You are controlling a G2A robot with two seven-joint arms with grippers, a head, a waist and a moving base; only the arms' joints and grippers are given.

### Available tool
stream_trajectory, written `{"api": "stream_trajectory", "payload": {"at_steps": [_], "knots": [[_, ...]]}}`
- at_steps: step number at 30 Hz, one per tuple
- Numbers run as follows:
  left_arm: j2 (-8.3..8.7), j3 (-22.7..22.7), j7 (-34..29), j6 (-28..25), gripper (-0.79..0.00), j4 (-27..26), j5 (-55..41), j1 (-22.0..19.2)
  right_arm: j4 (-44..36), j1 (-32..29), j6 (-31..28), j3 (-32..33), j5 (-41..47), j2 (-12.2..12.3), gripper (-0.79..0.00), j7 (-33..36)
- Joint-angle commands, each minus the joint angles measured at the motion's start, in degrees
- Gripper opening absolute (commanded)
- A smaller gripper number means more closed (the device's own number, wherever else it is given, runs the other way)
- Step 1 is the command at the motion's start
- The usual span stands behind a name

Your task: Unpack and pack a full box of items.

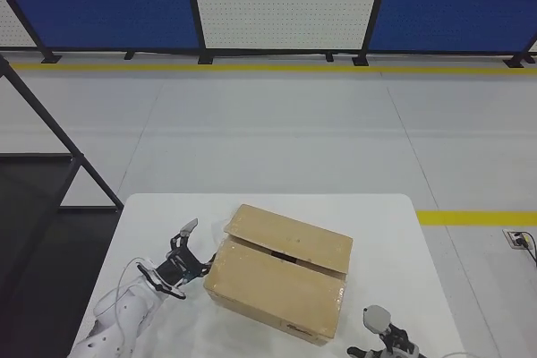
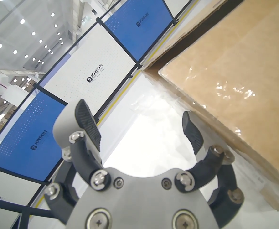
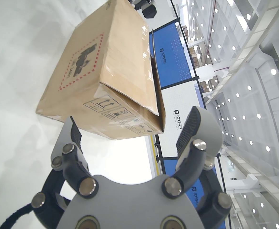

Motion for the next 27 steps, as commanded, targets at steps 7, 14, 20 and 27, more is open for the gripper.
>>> {"api": "stream_trajectory", "payload": {"at_steps": [7,14,20,27], "knots": [[-0.06,-0.76,-0.58,2.88,0.0,-0.23,-1.89,1.03,-1.13,2.48,-1.33,-3.74,0.05,0.15,0.0,-0.32],[0.42,-3.58,-0.2,3.91,0.0,-1.08,-4.27,3.81,-0.05,5.68,-3.66,-6.62,0.15,0.31,0.0,0.0],[0.74,-6.4,-0.17,5.17,0.0,-3.56,-7.63,7.02,1.36,7.98,-3.05,-8.24,3.0,0.15,0.0,1.95],[1.15,-8.5,-0.92,7.01,0.0,-6.2,-6.85,9.72,1.74,9.14,-1.87,-8.71,5.81,0.1,0.0,4.08]]}}
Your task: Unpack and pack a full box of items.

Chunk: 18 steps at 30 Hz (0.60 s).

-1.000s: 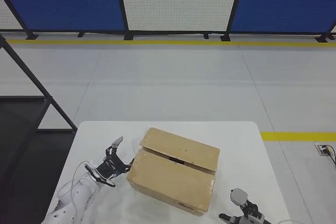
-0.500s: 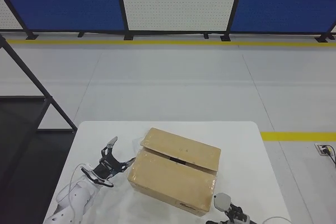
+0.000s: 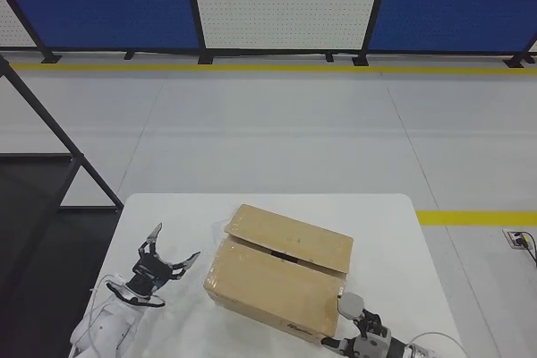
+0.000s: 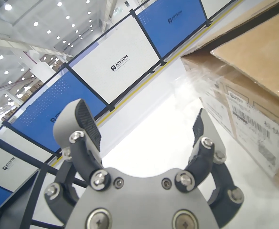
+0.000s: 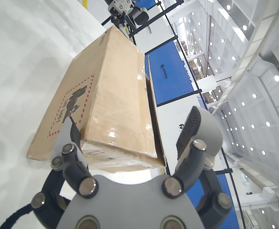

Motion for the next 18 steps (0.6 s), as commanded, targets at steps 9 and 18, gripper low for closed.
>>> {"api": "stream_trajectory", "payload": {"at_steps": [9,18], "knots": [[0.26,-2.94,0.17,-0.08,0.0,-1.38,-3.61,1.81,0.26,1.09,1.39,0.64,2.55,0.01,0.0,4.68],[0.23,-5.11,-3.24,1.71,0.0,-0.22,-6.55,1.88,1.55,3.2,1.07,0.43,3.6,0.06,0.0,7.31]]}}
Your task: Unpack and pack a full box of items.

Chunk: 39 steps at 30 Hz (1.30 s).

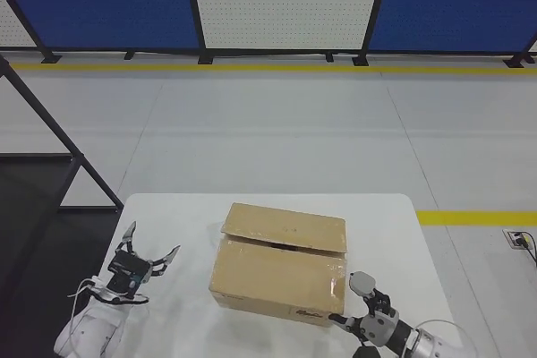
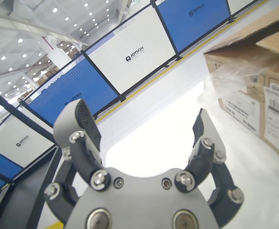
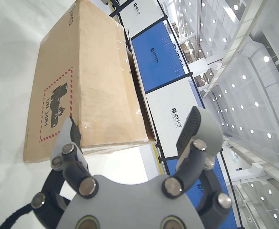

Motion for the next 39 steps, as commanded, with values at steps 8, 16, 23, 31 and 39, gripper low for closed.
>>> {"api": "stream_trajectory", "payload": {"at_steps": [8,16,23,31,39], "knots": [[-0.42,-0.71,-3.4,2.15,0.0,1.07,-3.98,-0.24,-1.59,-0.45,-1.04,-1.04,-3.38,0.55,0.0,-3.14],[-0.58,1.66,-7.59,-1.01,0.0,3.89,-1.45,-1.69,-1.9,-0.67,1.1,-1.21,-2.72,0.65,0.0,-2.73],[-1.18,6.84,-5.61,-0.24,0.0,7.84,5.29,-6.53,-2.95,-1.65,2.35,-0.03,-1.83,0.86,0.0,-2.31],[-2.99,14.04,-5.05,-1.05,0.0,14.39,6.96,-14.54,-4.35,-3.41,3.85,1.53,-1.09,1.11,0.0,-2.12],[-4.49,19.15,-3.09,-1.07,0.0,19.68,8.52,-18.96,-5.55,-5.83,5.11,3.34,-0.38,1.37,0.0,-1.88]]}}
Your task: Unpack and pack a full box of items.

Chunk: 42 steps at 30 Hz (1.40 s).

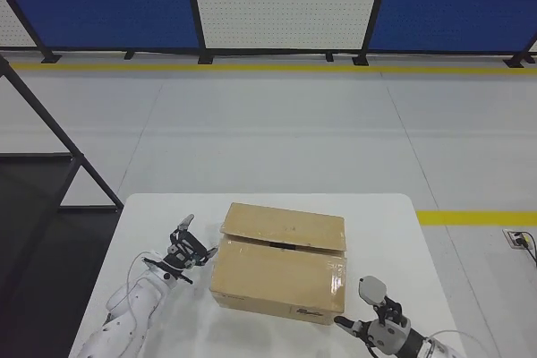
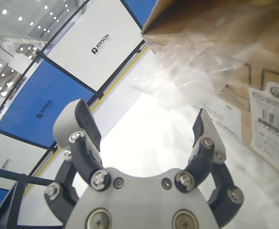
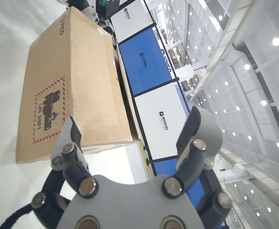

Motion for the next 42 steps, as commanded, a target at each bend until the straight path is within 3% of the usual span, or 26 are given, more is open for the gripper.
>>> {"api": "stream_trajectory", "payload": {"at_steps": [1,9,19,32,42], "knots": [[-0.36,0.83,0.11,0.53,0.0,0.88,-0.23,-0.73,-0.26,-0.46,0.12,0.29,0.15,0.05,0.0,0.01],[-2.13,3.18,0.24,6.91,0.0,3.54,-2.85,-2.67,-1.19,-1.01,-0.08,0.58,-0.4,0.23,0.0,0.35],[-3.42,2.02,2.49,15.49,0.0,6.46,-8.44,-2.42,-1.38,-0.55,-1.34,0.12,-0.9,0.43,0.0,0.39],[-4.34,-1.7,4.76,27.71,0.0,4.45,-14.3,0.49,-0.58,1.47,-2.45,-1.32,-1.16,0.6,0.0,0.18],[-4.6,-5.0,4.26,31.79,0.0,2.75,-17.08,1.91,-0.35,2.76,-3.01,-2.14,-1.27,0.73,0.0,0.18]]}}
